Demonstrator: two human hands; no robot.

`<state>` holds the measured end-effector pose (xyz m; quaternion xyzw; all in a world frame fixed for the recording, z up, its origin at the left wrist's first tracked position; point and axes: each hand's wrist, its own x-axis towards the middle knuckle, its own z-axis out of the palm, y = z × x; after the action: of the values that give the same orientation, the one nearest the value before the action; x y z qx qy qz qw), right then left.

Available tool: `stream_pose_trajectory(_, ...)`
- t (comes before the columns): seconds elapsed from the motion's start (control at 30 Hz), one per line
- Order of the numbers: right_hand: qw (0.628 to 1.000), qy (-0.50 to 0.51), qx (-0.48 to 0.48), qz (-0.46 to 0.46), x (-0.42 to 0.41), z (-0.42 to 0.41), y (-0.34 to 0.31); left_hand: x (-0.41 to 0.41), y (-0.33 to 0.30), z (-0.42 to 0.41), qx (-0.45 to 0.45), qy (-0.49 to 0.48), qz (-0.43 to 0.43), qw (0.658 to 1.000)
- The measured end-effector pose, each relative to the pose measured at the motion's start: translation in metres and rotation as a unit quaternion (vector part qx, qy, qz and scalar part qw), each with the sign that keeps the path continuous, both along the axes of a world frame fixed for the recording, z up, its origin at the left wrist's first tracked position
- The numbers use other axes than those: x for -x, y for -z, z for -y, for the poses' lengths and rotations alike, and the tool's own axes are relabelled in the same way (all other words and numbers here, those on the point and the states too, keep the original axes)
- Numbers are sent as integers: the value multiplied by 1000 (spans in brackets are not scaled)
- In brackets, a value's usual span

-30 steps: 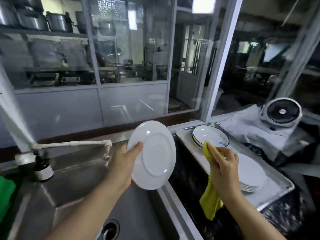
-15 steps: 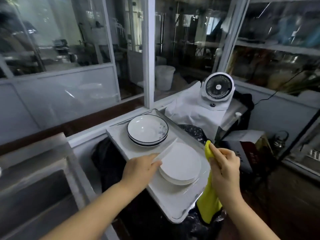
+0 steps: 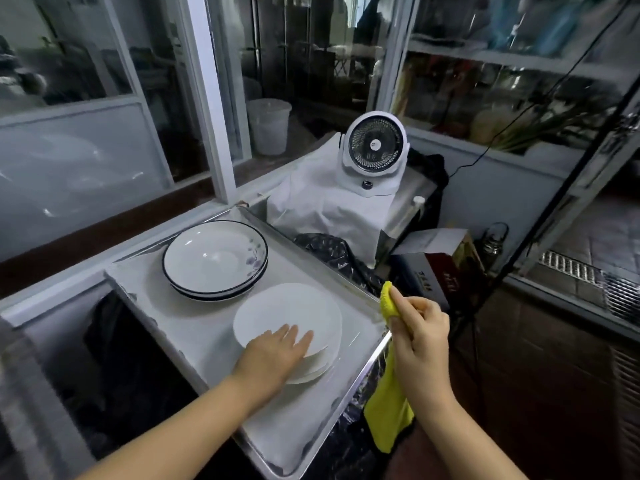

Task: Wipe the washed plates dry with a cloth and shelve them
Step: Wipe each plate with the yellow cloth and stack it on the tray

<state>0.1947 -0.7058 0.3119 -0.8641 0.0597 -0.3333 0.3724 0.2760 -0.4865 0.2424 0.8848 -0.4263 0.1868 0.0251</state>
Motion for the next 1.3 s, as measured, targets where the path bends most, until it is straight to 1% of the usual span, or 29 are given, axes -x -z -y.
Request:
stream_pose_trajectory(0.1, 1000, 8, 1, -6, -6, 7, 5, -1, 14, 3, 17, 24, 65, 997)
stream_pose_trajectory(0.23, 1000, 7, -10, -12, -14, 14, 11, -6, 33, 9, 22, 33, 80, 996)
stream_pose_trajectory(0.3, 1000, 5, -17, -17, -16, 15, 15, -10, 39, 14, 13, 40, 52, 998)
stream_pose_trajectory(0.33, 1000, 4, -19, -19, -16, 15, 17, -12, 38, 16, 5, 36, 17, 999)
stream_pose_trajectory(0.4, 1000, 5, -22, -21, -18, 14, 22, -14, 39, 19, -4, 27, -23, 999)
stream_pose_trajectory(0.5, 1000, 9, -11, -17, -21, 12, 27, -15, 45, 17, 5, 27, -17, 999)
stream_pose_trajectory(0.6, 1000, 8, -4, -20, -23, 8, 30, -14, 44, 15, 8, 19, -37, 999)
stream_pose_trajectory(0.73, 999, -20, -20, -32, -24, -1, 28, -11, 40, 14, 8, 15, -61, 998)
stream_pose_trajectory(0.83, 999, -39, -13, -22, -29, -13, 24, -5, 35, 6, 28, 0, -69, 997)
stream_pose_trajectory(0.93, 998, -69, -2, 4, -36, -37, 17, 7, 20, -18, 66, -45, -63, 995)
stream_pose_trajectory(1.03, 992, -124, -15, 17, -47, -74, 10, 25, 4, -62, 130, -101, -59, 985)
stream_pose_trajectory(1.1, 983, -176, -18, 46, -56, -107, 4, 41, -5, -101, 174, -150, -73, 970)
stream_pose_trajectory(1.2, 967, -245, -24, 65, -63, -167, -7, 71, -16, -163, 192, -254, -77, 945)
stream_pose_trajectory(1.3, 947, -320, -40, 9, -58, -242, -9, 112, -27, -233, 176, -371, -69, 909)
